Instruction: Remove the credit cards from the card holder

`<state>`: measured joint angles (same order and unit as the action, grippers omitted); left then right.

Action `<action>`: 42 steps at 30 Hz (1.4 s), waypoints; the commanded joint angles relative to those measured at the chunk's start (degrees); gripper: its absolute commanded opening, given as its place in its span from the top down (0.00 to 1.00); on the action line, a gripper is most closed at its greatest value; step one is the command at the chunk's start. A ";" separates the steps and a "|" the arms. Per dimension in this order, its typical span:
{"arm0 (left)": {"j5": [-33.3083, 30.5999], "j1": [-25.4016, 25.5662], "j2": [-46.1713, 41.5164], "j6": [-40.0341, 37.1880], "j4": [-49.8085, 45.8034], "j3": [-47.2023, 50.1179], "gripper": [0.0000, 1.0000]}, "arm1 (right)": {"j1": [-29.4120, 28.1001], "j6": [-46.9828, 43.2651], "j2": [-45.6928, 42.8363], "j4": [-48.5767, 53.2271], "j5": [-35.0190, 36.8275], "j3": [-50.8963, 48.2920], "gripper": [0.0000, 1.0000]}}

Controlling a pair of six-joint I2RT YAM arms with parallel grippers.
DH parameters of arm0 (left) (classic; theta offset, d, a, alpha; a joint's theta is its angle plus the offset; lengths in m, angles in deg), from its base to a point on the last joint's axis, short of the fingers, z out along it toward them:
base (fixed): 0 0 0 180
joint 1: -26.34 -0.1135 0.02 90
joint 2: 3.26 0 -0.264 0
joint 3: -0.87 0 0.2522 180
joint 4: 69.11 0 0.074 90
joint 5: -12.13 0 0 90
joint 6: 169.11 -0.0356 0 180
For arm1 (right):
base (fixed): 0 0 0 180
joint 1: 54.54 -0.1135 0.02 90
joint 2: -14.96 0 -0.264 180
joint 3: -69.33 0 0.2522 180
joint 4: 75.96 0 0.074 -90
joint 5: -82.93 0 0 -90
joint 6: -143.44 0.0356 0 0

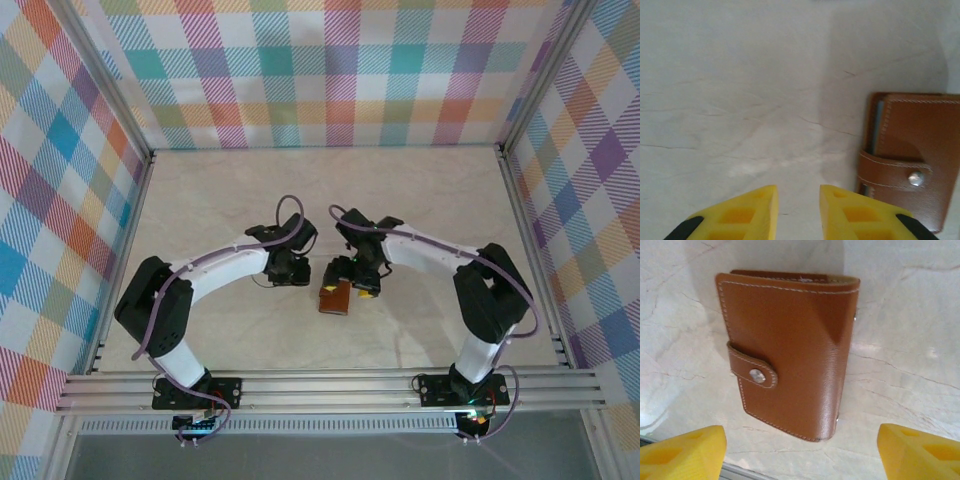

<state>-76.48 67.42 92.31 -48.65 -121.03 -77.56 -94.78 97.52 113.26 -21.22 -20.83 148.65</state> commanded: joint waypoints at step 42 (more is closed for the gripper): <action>3.07 7.94 15.95 1.61 -6.25 -14.17 0.71 | 11.13 2.42 3.21 -37.21 -22.39 -20.03 1.00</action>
<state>-73.42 74.15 106.64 -45.70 -123.74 -90.65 -84.12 99.46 115.03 -57.14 -43.25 129.29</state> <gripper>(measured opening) 0.282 0.058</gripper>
